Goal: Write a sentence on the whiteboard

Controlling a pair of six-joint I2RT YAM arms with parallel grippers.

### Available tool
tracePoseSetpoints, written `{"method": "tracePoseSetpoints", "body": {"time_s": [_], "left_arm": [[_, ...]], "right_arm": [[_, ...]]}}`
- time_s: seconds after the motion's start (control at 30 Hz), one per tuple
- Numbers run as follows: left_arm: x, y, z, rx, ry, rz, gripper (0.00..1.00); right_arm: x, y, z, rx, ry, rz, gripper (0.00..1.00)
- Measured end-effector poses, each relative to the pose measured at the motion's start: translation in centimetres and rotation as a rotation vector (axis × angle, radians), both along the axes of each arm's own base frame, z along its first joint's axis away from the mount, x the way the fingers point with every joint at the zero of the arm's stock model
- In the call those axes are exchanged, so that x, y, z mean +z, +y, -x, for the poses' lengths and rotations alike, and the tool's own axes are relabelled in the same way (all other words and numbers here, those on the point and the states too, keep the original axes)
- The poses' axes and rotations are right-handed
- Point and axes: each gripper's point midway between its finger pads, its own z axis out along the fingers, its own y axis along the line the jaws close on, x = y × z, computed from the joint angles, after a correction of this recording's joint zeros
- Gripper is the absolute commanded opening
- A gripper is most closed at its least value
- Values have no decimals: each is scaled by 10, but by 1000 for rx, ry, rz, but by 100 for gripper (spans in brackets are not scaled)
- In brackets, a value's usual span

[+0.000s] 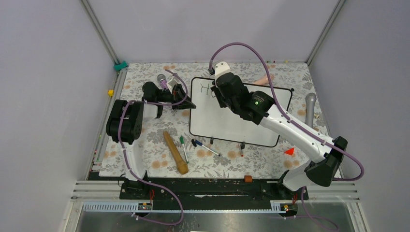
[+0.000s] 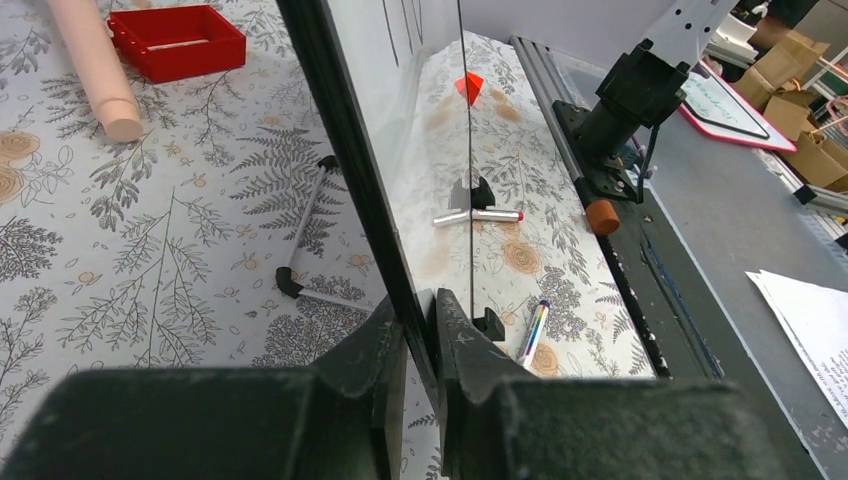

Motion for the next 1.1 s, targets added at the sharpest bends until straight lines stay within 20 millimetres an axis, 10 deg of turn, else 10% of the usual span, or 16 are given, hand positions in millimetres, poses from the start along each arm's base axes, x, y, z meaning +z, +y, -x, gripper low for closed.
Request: {"method": "tracePoseSetpoints", "body": {"time_s": [1.1], "left_arm": [[-15,18,-6,227,155,37,0]], "right_arm": [[-1,-3,4,-70,36,-69,0]]}}
